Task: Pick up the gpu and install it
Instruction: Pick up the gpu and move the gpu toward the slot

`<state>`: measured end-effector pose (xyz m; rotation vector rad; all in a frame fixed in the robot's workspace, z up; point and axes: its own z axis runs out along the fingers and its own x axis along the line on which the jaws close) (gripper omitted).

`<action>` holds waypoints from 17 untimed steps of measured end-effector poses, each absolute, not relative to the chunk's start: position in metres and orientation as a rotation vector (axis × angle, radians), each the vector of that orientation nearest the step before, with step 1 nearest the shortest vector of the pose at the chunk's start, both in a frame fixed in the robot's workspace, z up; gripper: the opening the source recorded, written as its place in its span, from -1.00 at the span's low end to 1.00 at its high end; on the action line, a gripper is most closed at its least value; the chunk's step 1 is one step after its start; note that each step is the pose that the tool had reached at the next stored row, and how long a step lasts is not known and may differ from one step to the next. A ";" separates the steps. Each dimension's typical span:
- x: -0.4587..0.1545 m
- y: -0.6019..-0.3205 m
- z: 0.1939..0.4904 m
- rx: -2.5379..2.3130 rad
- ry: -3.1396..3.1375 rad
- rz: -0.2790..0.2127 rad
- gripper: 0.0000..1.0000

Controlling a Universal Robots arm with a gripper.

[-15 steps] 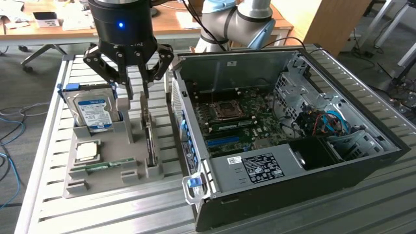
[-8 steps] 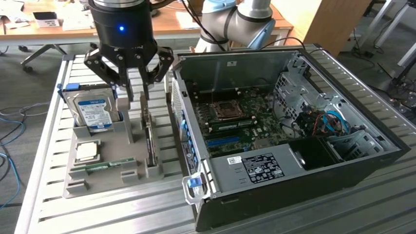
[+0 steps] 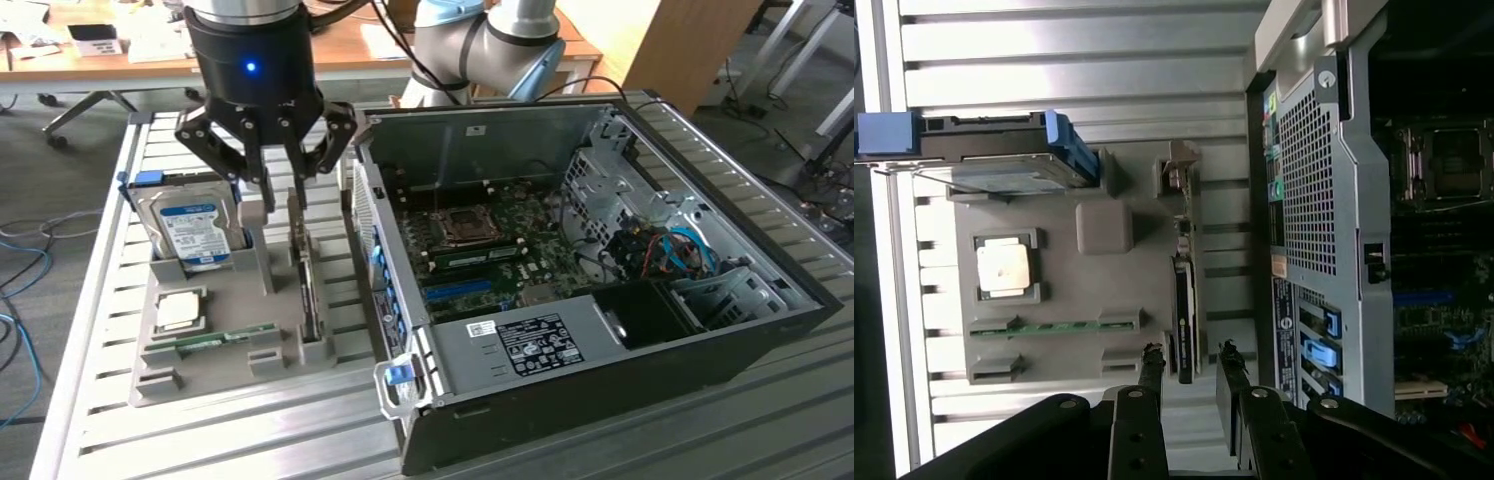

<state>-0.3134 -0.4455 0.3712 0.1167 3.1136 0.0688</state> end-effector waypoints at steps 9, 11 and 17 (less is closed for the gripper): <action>-0.313 -0.446 0.367 0.117 3.114 0.069 -0.29; -0.313 -0.446 0.367 0.117 3.114 0.069 -0.29; -0.313 -0.446 0.366 0.117 3.114 0.069 -0.29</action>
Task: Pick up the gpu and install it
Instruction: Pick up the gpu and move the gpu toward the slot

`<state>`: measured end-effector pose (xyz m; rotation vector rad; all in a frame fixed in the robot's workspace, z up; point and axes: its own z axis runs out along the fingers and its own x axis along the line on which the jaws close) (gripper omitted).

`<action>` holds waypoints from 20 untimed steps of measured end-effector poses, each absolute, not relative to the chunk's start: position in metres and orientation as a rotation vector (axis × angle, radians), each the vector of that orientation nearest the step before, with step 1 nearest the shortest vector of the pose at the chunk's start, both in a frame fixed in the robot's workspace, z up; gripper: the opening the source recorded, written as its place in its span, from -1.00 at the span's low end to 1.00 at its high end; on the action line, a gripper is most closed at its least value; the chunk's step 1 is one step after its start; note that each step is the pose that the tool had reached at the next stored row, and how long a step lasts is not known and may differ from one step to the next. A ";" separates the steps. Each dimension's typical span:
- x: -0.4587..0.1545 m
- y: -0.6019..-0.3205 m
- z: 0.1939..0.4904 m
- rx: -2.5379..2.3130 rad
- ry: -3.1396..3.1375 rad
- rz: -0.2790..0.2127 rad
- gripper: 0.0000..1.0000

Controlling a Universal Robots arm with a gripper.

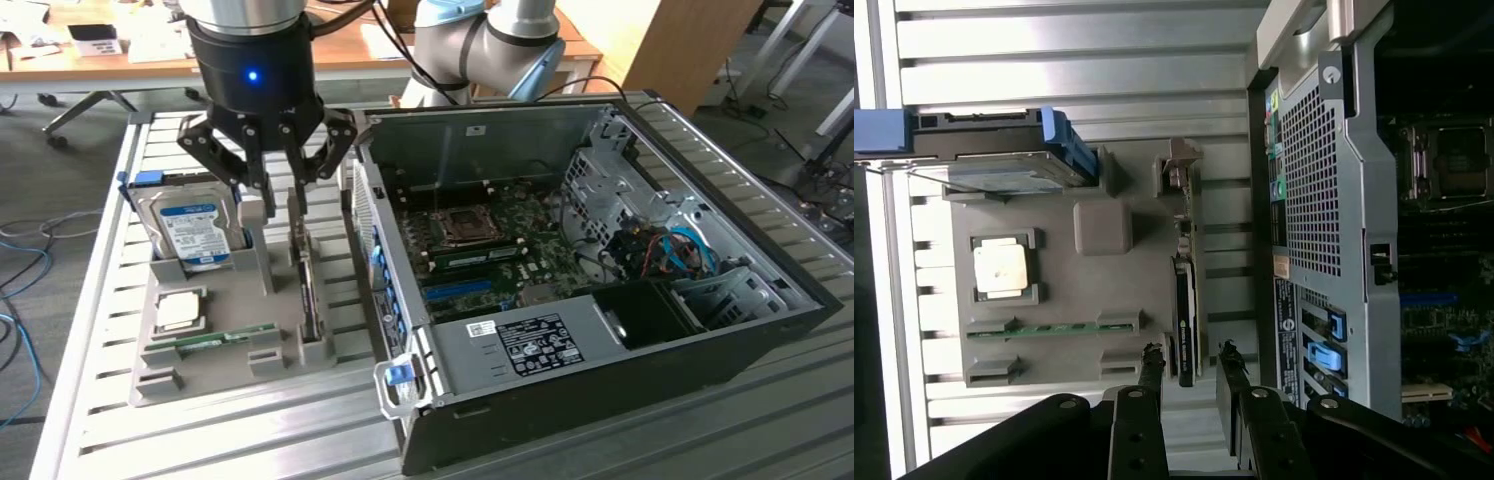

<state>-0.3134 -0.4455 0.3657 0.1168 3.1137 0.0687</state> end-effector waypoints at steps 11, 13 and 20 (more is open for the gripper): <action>-0.313 -0.446 0.363 0.117 3.114 0.069 -0.29; -0.313 -0.446 0.362 0.117 3.114 0.069 -0.29; -0.313 -0.446 0.359 0.117 3.114 0.069 -0.29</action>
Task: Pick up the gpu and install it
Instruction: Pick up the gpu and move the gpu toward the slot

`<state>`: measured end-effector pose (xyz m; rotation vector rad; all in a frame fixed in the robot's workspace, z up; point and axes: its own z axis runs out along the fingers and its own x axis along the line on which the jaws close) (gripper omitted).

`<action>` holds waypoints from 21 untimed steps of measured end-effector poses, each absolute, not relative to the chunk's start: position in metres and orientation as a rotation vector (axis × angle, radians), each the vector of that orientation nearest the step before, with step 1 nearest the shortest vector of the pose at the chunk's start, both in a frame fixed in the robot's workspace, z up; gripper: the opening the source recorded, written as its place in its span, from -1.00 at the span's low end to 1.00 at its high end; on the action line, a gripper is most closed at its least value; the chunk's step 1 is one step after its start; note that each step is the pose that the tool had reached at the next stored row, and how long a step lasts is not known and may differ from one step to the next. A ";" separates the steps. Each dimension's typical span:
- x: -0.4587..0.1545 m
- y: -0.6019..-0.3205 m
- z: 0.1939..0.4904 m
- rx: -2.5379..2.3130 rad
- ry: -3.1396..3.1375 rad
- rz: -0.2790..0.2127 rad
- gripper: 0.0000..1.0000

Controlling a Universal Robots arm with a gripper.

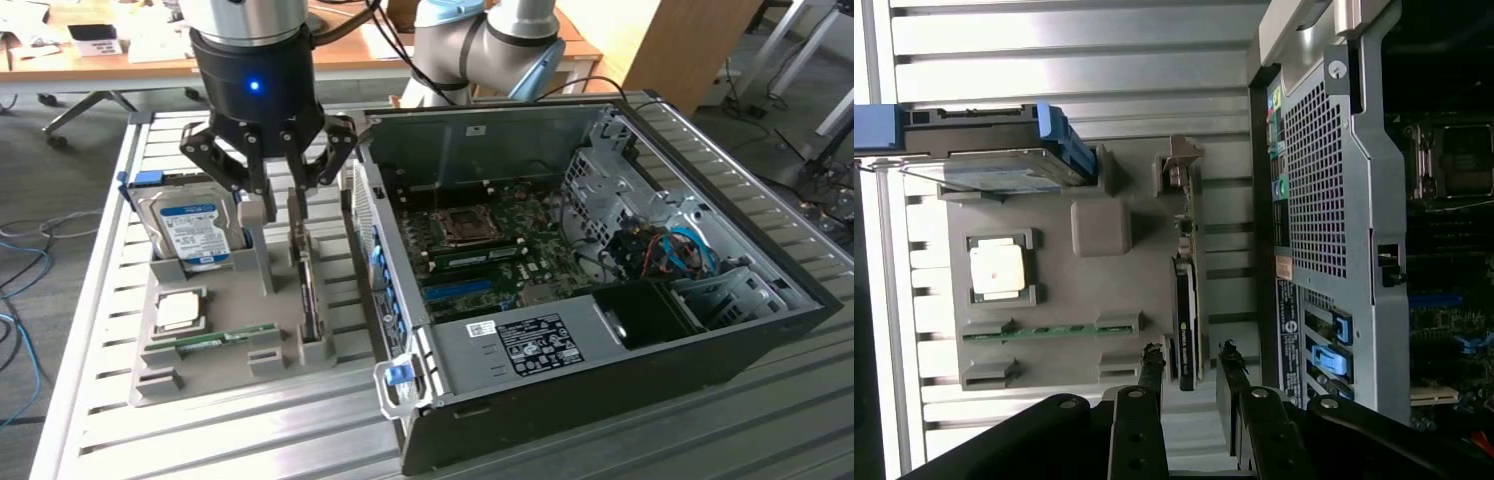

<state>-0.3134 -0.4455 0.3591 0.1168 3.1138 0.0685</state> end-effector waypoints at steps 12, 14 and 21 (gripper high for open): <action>-0.313 -0.446 0.357 0.117 3.114 0.069 -0.29; -0.313 -0.446 0.357 0.117 3.114 0.069 -0.29; -0.313 -0.446 0.354 0.117 3.114 0.069 -0.29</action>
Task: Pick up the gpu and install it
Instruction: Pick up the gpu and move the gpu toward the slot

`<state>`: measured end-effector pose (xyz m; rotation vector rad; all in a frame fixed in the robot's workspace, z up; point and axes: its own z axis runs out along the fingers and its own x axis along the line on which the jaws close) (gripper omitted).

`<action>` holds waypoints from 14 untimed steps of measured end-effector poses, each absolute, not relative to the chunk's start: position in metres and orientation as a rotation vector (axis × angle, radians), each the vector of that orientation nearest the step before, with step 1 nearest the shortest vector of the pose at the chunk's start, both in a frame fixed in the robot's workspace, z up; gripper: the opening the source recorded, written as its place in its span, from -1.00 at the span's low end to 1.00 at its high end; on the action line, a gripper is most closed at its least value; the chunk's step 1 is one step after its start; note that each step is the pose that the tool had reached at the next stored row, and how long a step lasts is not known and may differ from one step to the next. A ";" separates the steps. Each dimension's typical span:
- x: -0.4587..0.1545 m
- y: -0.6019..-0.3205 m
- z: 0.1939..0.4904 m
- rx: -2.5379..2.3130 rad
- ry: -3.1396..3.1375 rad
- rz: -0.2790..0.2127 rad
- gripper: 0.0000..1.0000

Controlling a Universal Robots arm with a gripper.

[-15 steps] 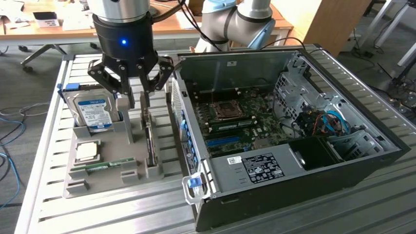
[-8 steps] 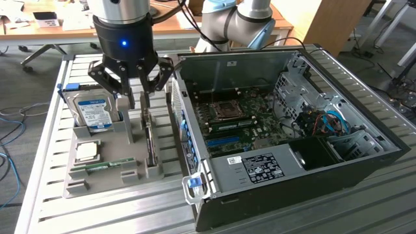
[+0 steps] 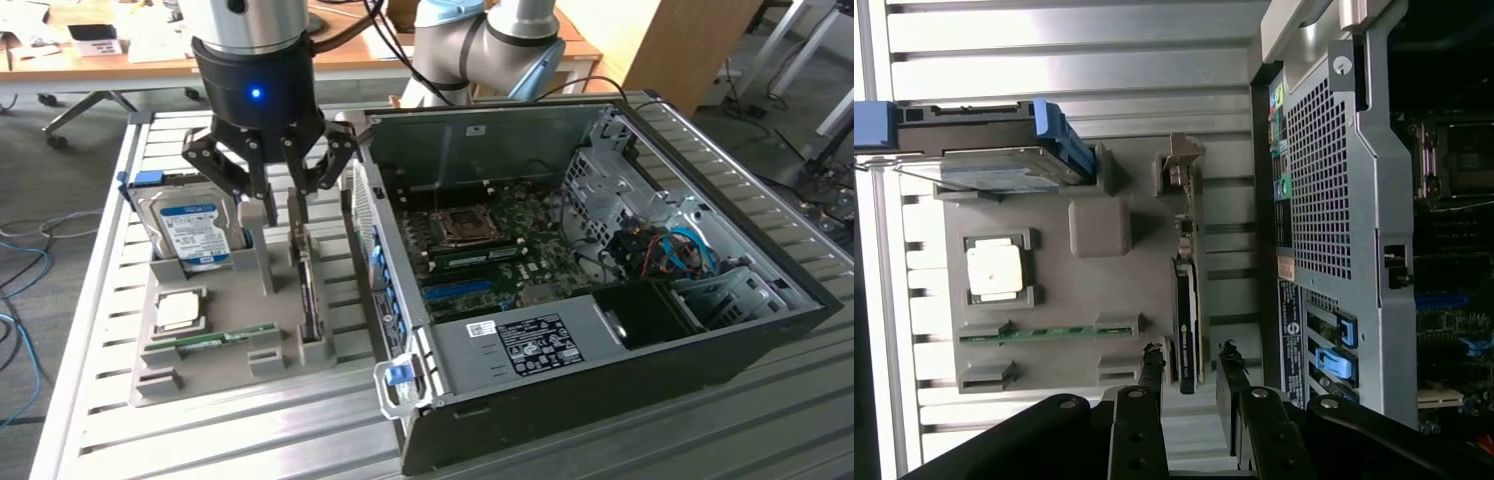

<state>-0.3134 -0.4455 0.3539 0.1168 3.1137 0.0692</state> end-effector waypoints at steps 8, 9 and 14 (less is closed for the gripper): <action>-0.313 -0.446 0.352 0.117 3.114 0.069 -0.29; -0.313 -0.446 0.351 0.117 3.114 0.069 -0.29; -0.313 -0.446 0.350 0.117 3.114 0.069 -0.29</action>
